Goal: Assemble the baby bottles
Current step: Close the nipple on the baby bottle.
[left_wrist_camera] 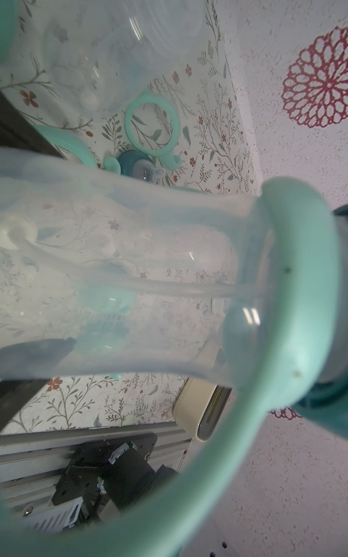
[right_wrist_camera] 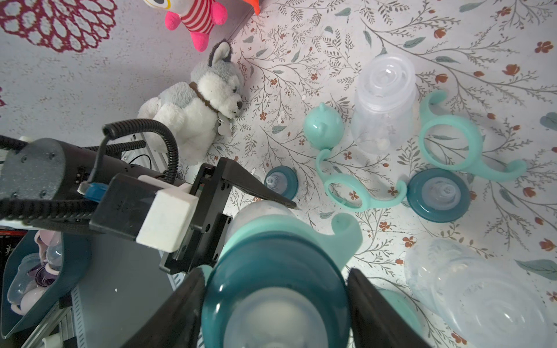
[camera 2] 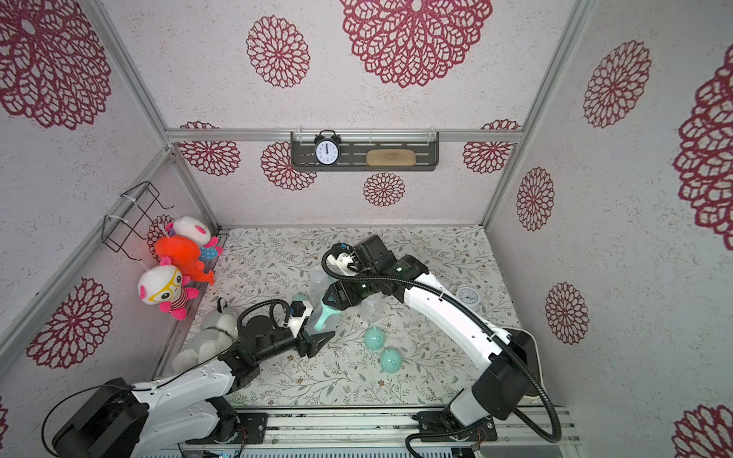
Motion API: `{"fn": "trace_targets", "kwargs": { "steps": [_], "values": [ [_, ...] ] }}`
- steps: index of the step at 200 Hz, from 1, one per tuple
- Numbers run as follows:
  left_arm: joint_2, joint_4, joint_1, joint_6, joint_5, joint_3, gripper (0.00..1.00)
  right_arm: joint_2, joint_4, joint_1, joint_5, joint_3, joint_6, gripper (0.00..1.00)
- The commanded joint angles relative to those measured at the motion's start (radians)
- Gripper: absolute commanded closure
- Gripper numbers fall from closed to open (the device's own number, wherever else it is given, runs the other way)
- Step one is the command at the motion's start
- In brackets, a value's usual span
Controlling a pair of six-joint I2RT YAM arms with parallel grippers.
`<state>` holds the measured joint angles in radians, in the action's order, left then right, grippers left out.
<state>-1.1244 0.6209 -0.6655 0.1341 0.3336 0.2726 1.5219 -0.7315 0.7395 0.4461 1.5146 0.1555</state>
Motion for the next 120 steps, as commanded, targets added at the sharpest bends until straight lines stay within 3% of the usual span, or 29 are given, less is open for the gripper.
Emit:
{"fn": "trace_targets", "kwargs": {
  "steps": [1,120],
  "values": [
    [0.02,0.03,-0.016,-0.036,-0.03,0.022,1.0,0.009,-0.066,-0.012,0.049,0.044,-0.047,0.58],
    [0.051,0.033,-0.036,-0.068,-0.102,0.006,1.0,0.07,-0.158,-0.04,0.154,0.098,-0.103,0.59]
  ]
}}
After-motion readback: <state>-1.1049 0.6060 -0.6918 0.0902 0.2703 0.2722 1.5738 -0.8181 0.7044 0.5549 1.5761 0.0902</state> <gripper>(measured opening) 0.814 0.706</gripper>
